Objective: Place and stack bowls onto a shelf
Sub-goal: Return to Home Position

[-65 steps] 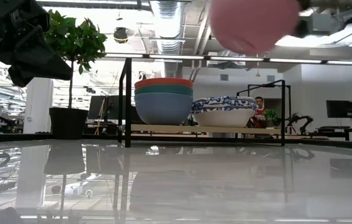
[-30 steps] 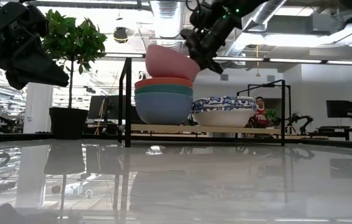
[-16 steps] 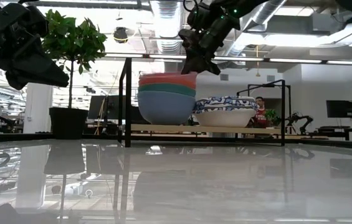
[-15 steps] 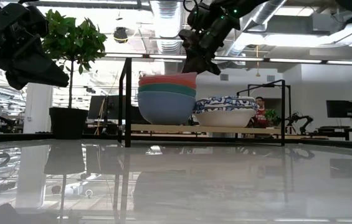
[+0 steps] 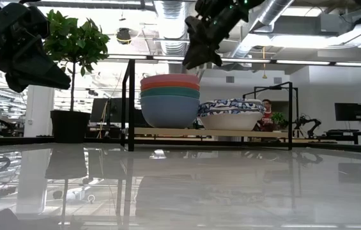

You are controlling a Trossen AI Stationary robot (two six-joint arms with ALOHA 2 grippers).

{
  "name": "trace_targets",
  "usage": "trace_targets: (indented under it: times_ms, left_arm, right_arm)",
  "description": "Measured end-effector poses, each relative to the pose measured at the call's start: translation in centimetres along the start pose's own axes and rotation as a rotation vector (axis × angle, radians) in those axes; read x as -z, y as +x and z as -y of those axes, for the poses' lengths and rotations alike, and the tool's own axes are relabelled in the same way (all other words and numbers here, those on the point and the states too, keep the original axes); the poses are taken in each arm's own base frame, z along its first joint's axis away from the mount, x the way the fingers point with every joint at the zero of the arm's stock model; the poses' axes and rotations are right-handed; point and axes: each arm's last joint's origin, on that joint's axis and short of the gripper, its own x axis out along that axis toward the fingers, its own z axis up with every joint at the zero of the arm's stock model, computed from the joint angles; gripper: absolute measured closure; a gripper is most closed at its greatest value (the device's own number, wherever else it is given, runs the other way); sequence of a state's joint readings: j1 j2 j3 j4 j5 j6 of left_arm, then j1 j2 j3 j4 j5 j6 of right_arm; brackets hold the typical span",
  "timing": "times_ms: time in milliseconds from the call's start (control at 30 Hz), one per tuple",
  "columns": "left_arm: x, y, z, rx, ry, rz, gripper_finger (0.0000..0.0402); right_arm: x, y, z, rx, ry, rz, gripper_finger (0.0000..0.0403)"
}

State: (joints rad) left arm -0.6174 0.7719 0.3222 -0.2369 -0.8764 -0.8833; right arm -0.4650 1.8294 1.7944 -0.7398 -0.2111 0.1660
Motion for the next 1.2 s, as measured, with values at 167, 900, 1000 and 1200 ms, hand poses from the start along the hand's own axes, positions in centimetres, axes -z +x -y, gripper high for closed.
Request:
trace_targets:
  times_ms: [167,900,1000,1200]
  left_arm:
    - [-0.3,0.0,0.3,0.014,-0.018,0.030,0.0325]
    - [0.0,0.0,0.4,0.076,0.158,-0.042,0.0325]
    - [-0.1,0.0,0.7,0.116,0.182,-0.047,0.0325]
    - [-2.0,-0.5,1.7,0.331,0.197,0.024,0.0325]
  right_arm:
    - [-0.1,-4.8,-3.1,-0.071,-0.097,0.066,0.0275]
    - [15.8,-29.3,-6.4,-0.426,-0.559,0.427,0.0274]
    - [19.2,-27.9,-5.1,-0.451,-0.494,0.531,0.0274]
    - [24.1,-23.1,-3.2,-0.491,-0.383,0.690,0.0274]
